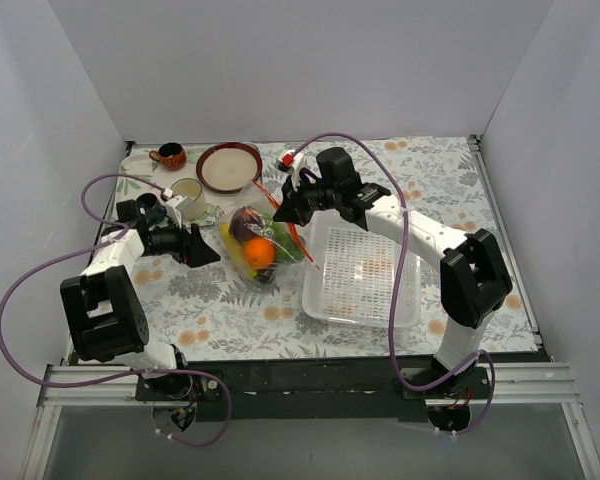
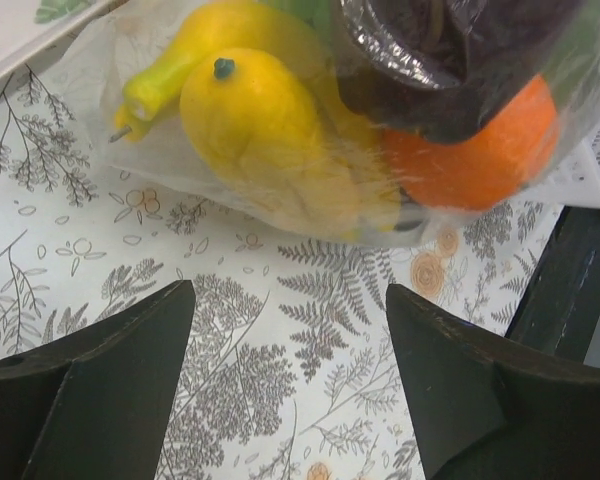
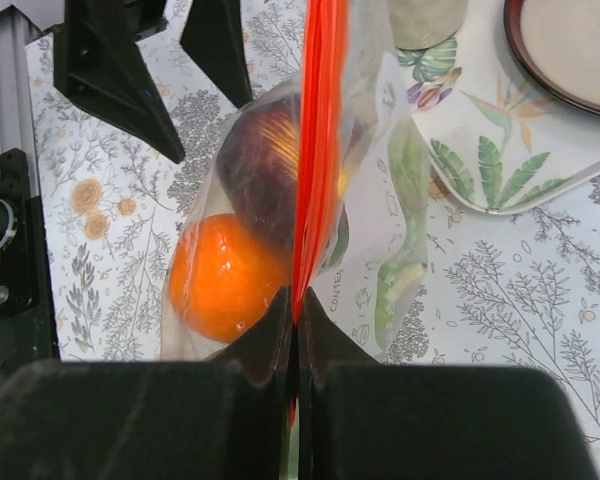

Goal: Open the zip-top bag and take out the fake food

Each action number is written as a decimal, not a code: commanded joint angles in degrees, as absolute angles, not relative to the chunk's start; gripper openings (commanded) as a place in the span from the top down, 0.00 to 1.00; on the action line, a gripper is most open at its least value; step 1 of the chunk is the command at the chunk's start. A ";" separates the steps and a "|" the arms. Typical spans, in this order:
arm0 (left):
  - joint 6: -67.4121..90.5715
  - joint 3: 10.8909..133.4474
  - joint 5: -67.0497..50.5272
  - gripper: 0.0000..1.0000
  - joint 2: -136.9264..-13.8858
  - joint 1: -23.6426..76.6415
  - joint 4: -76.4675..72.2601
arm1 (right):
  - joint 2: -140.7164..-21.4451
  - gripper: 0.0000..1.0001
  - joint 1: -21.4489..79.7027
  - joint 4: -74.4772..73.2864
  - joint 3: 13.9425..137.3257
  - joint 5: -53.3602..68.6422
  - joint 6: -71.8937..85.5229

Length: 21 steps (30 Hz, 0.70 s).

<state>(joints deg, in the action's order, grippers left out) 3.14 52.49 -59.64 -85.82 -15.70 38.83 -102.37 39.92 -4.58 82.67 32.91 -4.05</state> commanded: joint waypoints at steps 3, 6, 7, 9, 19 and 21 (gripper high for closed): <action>16.51 51.50 -63.11 0.22 -86.92 -11.88 23.48 | -99.41 0.99 40.43 -1.76 82.44 37.79 -0.44; 20.21 50.36 -61.62 0.21 -88.32 -8.81 17.59 | -99.23 0.99 40.52 -1.41 82.09 38.14 -0.44; 20.13 50.19 -60.31 0.21 -88.68 -7.75 17.06 | -99.23 0.99 40.52 -1.32 81.92 38.32 0.78; 19.87 49.66 -59.59 0.20 -89.91 -5.29 16.79 | -99.05 0.99 40.52 -1.23 81.57 38.41 1.05; 22.32 47.55 -56.87 0.24 -93.42 -0.79 12.31 | -99.14 0.99 40.87 -1.23 80.51 39.11 1.93; 22.85 47.64 -57.65 0.28 -93.95 -0.79 11.78 | -99.14 0.99 40.87 -1.06 80.51 39.37 2.37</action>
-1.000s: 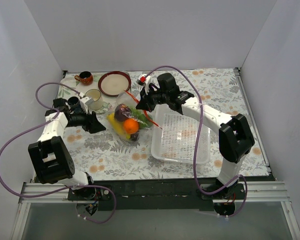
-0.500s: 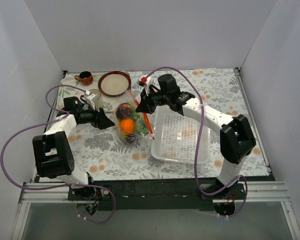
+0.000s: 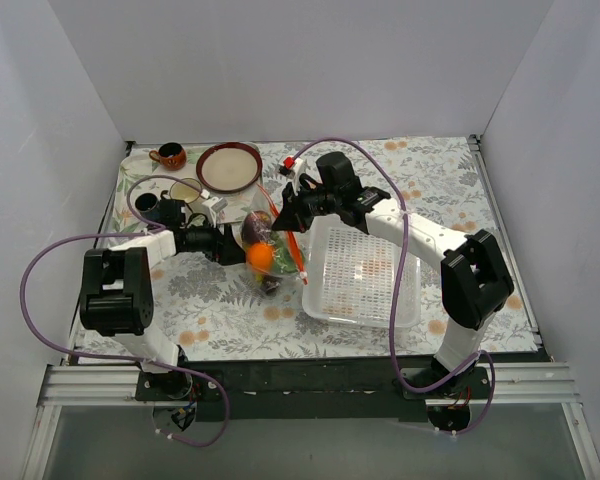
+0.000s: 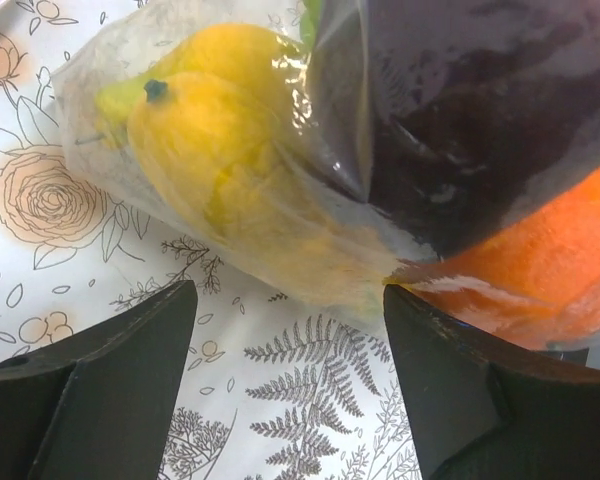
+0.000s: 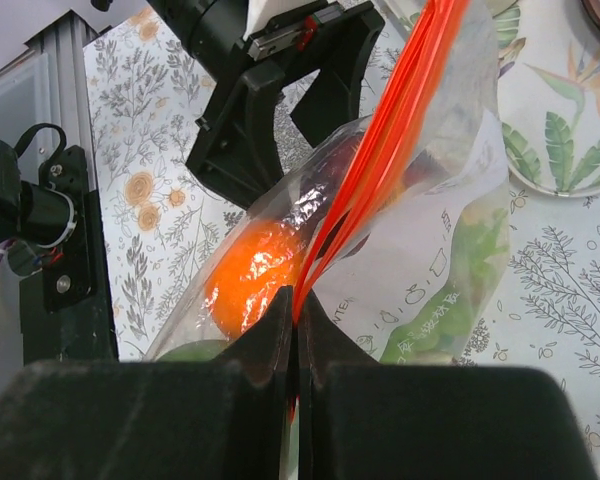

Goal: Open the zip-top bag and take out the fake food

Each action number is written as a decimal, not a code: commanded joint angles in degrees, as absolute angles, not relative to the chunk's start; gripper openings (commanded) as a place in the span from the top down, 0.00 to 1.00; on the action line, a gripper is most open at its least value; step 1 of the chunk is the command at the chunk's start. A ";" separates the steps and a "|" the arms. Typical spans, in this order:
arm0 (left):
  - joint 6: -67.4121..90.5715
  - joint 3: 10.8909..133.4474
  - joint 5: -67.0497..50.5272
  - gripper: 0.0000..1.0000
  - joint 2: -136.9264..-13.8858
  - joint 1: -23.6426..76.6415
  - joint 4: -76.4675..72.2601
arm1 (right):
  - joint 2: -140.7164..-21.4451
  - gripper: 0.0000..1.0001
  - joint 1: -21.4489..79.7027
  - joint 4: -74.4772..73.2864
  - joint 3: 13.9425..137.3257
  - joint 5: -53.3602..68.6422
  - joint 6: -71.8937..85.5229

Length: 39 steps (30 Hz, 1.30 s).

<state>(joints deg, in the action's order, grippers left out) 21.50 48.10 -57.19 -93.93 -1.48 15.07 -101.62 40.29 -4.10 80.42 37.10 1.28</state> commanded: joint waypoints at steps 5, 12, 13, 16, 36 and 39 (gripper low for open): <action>27.41 48.77 -61.16 0.66 -96.15 2.11 8.70 | -99.75 0.99 41.31 -0.61 81.12 40.69 4.30; 17.09 61.32 -69.42 0.77 -91.95 -3.50 28.88 | -104.41 0.99 46.84 -4.30 92.35 40.61 3.52; 15.05 66.31 -70.48 0.70 -91.32 -5.69 37.01 | -105.28 0.99 48.50 -5.35 94.03 40.52 3.52; 11.61 77.99 -74.00 0.43 -89.74 -17.63 48.82 | -108.97 0.99 50.97 -5.71 100.27 41.22 4.83; -26.10 74.10 -65.49 0.24 -87.37 -30.33 79.37 | -110.56 0.68 51.24 -15.71 88.31 9.15 11.51; -24.97 74.26 -62.59 0.24 -88.24 -29.97 79.45 | -111.10 0.48 51.33 -18.55 89.03 5.02 11.51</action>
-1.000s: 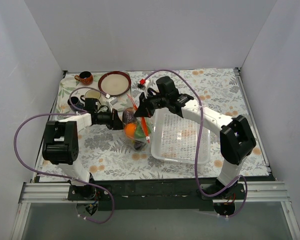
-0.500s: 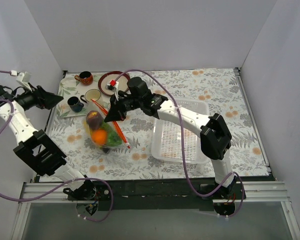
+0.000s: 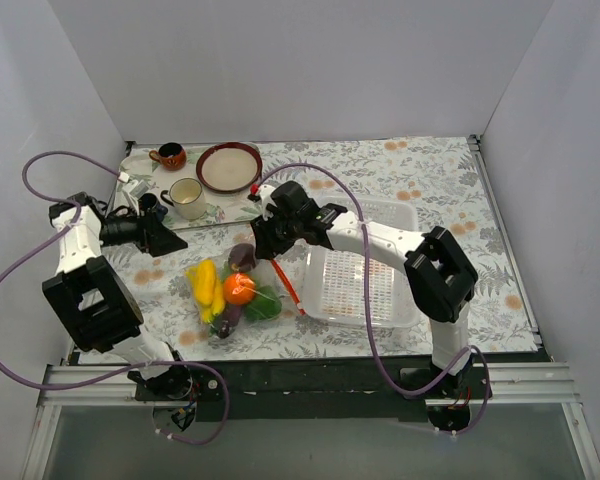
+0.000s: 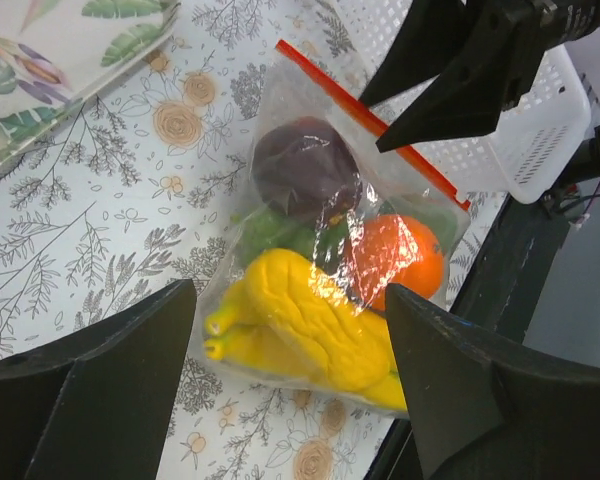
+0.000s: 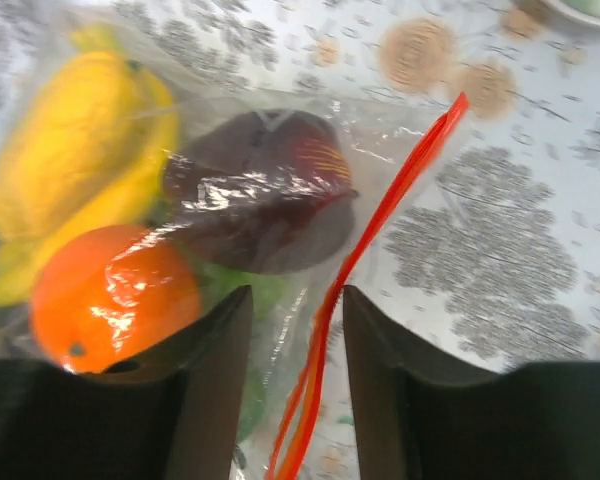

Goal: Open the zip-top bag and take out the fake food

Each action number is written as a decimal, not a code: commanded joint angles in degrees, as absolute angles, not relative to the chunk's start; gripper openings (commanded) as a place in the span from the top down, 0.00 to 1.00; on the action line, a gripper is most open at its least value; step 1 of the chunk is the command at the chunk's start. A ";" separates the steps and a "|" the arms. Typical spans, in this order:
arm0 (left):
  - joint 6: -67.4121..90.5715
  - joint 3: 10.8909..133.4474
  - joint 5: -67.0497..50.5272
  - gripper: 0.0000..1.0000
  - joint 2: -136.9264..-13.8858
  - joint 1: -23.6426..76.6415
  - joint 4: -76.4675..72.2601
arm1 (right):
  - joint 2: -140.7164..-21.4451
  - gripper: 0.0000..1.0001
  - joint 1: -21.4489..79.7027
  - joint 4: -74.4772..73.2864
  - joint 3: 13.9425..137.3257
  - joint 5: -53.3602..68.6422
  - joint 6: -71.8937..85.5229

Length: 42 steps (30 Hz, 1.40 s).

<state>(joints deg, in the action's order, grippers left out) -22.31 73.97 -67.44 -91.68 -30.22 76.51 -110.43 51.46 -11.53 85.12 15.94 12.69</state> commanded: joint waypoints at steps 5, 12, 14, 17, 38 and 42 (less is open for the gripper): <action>-21.35 75.51 -55.04 0.29 -89.30 -29.97 79.54 | -107.76 0.32 50.71 -18.90 88.68 0.26 10.11; -20.92 64.63 -43.87 0.40 -86.05 -23.39 79.63 | -101.96 0.32 49.57 -17.77 82.71 -3.87 7.74; -20.48 62.15 -42.89 0.39 -85.52 -18.49 79.54 | -100.55 0.32 49.48 -16.79 80.52 -3.52 7.47; -18.99 60.91 -45.17 0.35 -87.71 -14.60 79.45 | -100.28 0.32 49.48 -16.43 79.46 -2.90 7.21; -5.89 65.12 -31.30 0.46 -106.17 -5.55 53.18 | -101.07 0.43 47.02 -19.86 73.48 -5.54 1.94; -5.97 70.13 -27.96 0.47 -108.54 -5.27 51.85 | -101.25 0.44 46.93 -19.34 73.82 -5.36 0.88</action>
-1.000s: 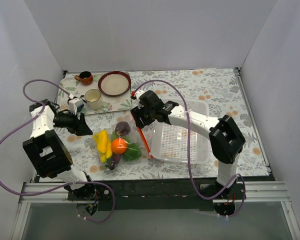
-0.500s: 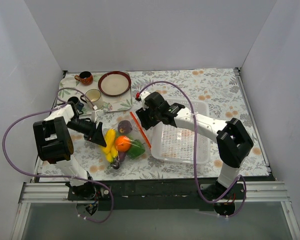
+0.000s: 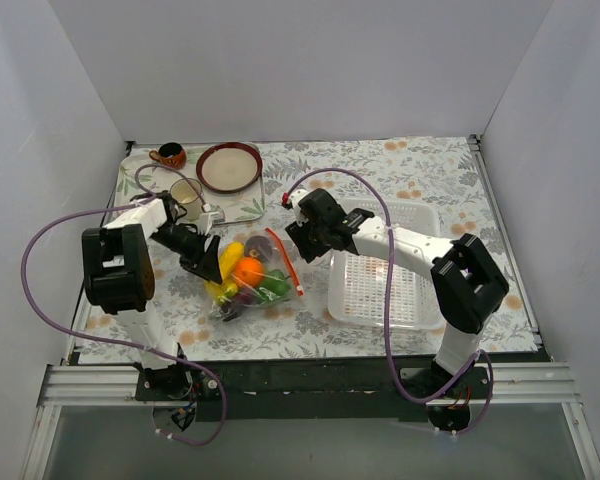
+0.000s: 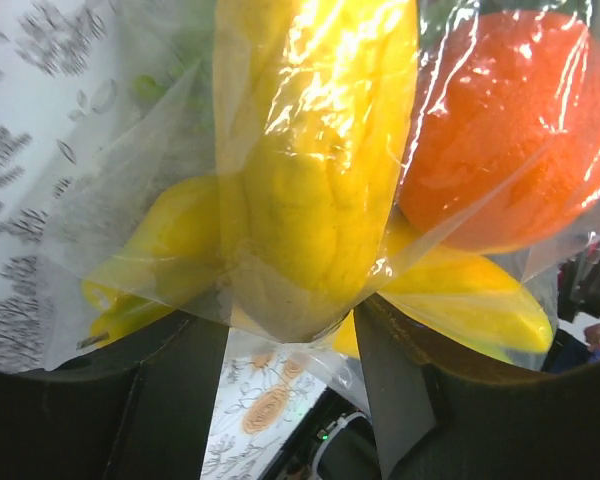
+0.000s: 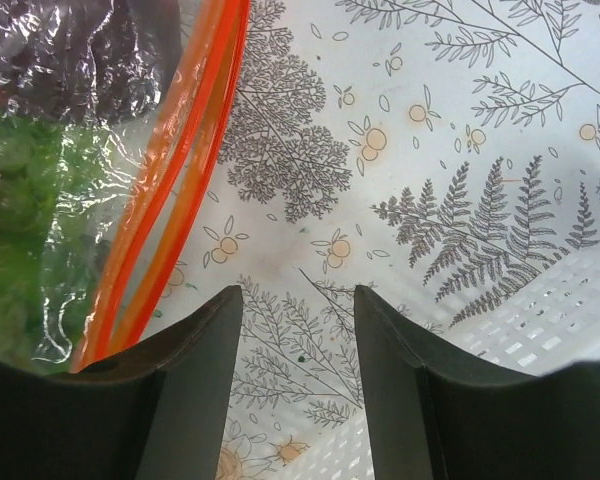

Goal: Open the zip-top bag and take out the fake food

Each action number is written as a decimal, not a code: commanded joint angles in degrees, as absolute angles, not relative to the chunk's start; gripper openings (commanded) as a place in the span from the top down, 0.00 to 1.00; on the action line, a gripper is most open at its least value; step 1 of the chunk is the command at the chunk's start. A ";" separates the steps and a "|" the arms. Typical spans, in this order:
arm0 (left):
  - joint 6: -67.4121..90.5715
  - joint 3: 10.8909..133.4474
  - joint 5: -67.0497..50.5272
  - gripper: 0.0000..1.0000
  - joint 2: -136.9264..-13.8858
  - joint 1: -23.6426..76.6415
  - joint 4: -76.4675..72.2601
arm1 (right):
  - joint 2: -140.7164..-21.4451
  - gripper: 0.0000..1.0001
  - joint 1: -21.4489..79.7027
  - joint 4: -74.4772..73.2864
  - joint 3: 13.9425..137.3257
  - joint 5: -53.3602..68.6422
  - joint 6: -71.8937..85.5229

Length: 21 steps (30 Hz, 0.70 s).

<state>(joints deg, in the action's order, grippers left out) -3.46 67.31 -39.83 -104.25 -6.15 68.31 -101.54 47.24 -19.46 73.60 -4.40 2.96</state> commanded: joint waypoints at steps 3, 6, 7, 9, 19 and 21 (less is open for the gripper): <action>-7.72 72.25 -27.51 0.47 -107.76 -5.27 54.22 | -103.27 0.44 46.93 -19.07 76.62 -3.88 0.44; -8.79 68.83 -26.46 0.48 -105.04 -5.36 53.79 | -105.55 0.44 46.93 -17.76 79.26 -0.71 0.35; -9.75 67.86 -26.11 0.48 -103.20 -5.27 53.62 | -106.43 0.43 46.93 -17.49 79.63 2.34 0.44; -10.28 64.35 -24.27 0.48 -101.35 -5.36 52.83 | -106.61 0.44 46.85 -15.04 78.85 5.35 0.61; -12.13 57.74 -18.73 0.48 -97.38 -5.54 50.54 | -100.11 0.34 47.20 7.72 65.58 31.88 3.95; -11.78 57.83 -18.11 0.48 -97.56 -5.45 49.75 | -100.02 0.32 47.55 8.52 64.51 34.70 3.96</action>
